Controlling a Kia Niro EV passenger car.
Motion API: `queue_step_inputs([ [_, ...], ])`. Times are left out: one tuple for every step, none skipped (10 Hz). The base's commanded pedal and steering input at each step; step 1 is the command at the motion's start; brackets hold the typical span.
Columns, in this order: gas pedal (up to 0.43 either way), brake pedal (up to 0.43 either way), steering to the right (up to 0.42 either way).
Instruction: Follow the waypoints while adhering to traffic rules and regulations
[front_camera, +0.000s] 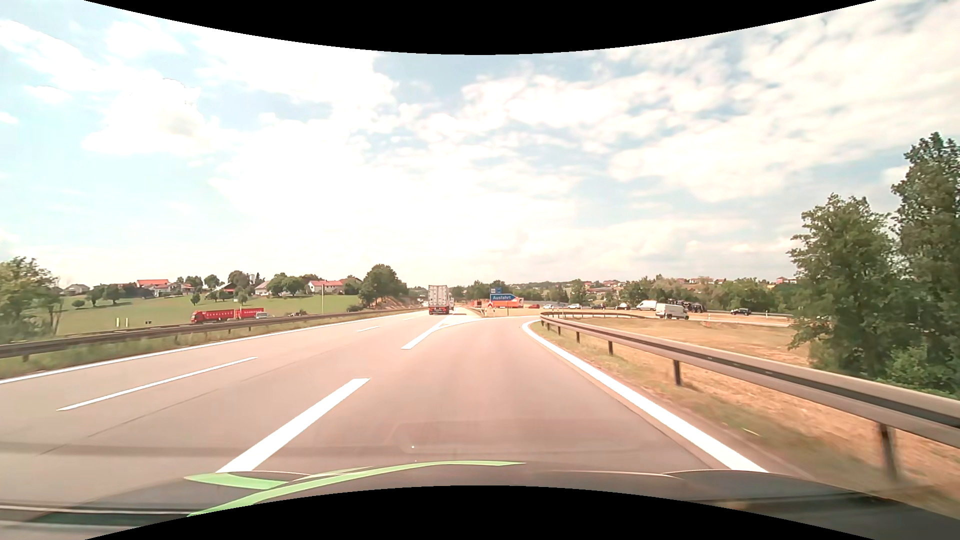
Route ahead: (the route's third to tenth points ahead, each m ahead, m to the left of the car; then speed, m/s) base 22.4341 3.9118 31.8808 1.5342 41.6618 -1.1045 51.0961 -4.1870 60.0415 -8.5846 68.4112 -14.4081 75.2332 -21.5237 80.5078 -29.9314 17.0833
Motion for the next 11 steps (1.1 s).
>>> queue_step_inputs([
  [0.0, 0.152, 0.008],
  [0.0, 0.159, 0.008],
  [0.0, 0.165, 0.01],
  [0.0, 0.165, 0.012],
  [0.0, 0.165, 0.014],
  [0.0, 0.159, 0.016],
  [0.0, 0.159, 0.018],
  [0.0, 0.159, 0.018],
  [0.0, 0.165, 0.019],
  [0.0, 0.165, 0.023],
  [0.0, 0.165, 0.028],
])
